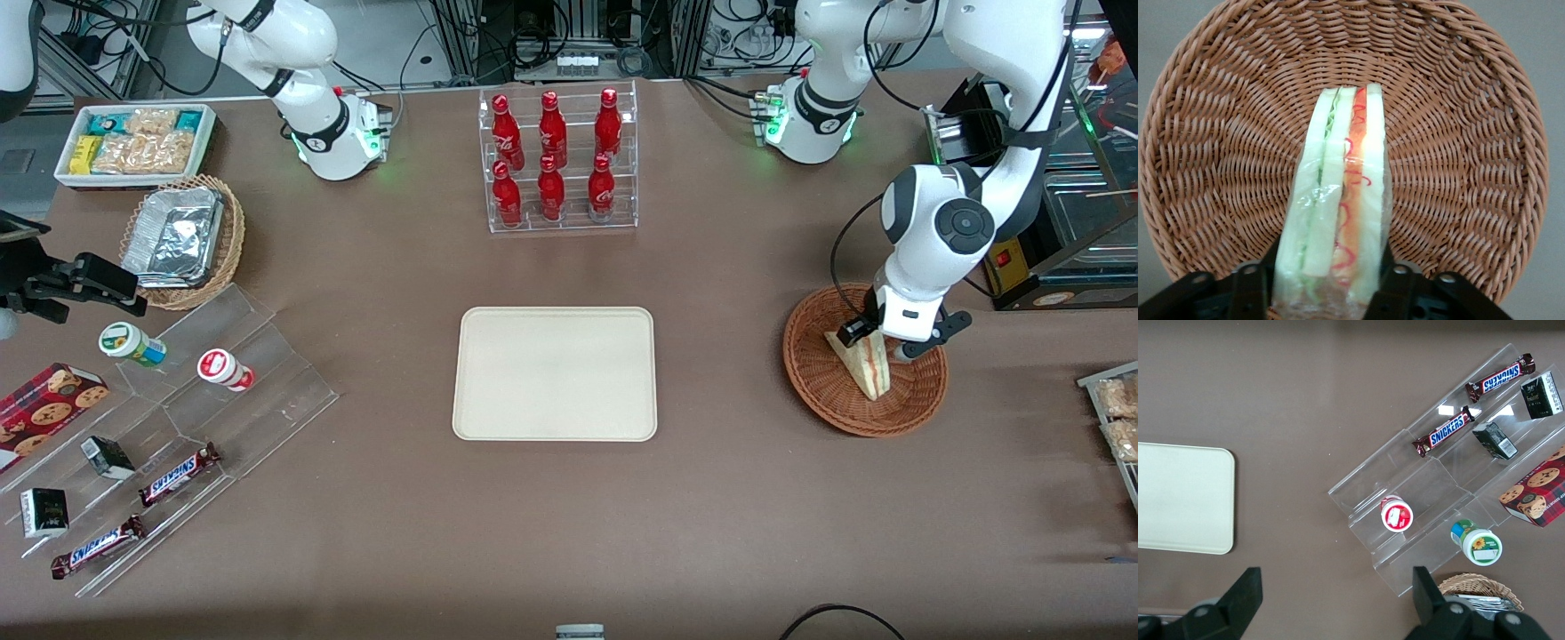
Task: Place sandwich from basket to tray
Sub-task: 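Close the left gripper on the wrapped sandwich and lift it, then carry the sandwich with the left gripper over to the cream tray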
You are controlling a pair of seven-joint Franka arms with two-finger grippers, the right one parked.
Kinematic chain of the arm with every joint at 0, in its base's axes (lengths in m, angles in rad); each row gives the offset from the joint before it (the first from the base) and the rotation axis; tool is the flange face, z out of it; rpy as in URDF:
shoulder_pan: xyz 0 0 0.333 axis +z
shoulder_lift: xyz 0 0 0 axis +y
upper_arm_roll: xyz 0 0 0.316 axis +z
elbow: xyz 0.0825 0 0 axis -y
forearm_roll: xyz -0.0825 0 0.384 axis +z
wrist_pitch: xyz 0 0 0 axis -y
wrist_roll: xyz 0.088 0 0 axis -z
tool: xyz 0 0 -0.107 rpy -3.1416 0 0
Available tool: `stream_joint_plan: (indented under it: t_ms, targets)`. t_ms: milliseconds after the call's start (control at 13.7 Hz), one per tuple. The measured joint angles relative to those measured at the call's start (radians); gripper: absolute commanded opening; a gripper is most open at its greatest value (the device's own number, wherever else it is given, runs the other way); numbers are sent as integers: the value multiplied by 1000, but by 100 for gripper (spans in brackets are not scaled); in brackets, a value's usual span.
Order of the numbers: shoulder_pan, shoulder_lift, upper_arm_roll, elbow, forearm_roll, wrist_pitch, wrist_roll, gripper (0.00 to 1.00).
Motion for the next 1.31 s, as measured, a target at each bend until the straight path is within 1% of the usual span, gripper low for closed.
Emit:
stream_joint_plan:
  t_ms: [219,292,365,583,729,875,1021,1094,1312]
  targets:
    - [4,-7,0,5,2,-16,0,0]
    - [4,-17,0,19,2,-50,-1,0]
    - [4,-35,-1,49,2,-116,-1,0]
    - [-23,-98,-15,209,1,-403,-7,0]
    - [-86,-122,-22,322,-1,-539,-38,0]
    - [-164,-124,-27,404,-17,-603,-72,0]
    - [-240,-113,-31,455,-72,-612,-98,0]
    - [-282,-101,-32,475,-87,-612,-108,0]
    - [-415,-28,-34,546,-94,-612,-157,0]
